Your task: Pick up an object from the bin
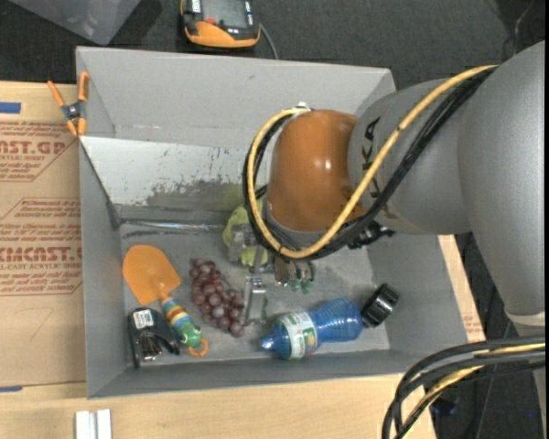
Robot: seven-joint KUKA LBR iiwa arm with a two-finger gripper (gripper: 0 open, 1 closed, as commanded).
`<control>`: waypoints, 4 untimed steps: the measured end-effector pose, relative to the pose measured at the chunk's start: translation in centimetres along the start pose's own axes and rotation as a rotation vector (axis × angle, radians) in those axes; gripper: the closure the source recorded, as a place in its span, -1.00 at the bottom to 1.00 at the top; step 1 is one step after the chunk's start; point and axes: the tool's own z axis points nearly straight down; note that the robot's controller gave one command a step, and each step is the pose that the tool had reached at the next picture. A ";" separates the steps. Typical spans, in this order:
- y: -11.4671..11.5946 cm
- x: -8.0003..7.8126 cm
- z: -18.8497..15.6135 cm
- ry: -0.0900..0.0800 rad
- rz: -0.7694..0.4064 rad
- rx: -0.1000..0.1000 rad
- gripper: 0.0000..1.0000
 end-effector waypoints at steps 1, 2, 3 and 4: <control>0.0 0.0 0.0 0.000 0.000 0.000 -1.00; -0.3 4.6 4.6 0.003 -0.150 0.001 -1.00; 1.4 1.0 5.0 -0.004 0.016 -0.002 -1.00; -0.1 3.2 6.8 0.006 -0.064 0.001 -1.00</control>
Offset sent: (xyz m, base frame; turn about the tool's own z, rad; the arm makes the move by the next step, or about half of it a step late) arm -0.0475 -0.0035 -0.0479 -0.1597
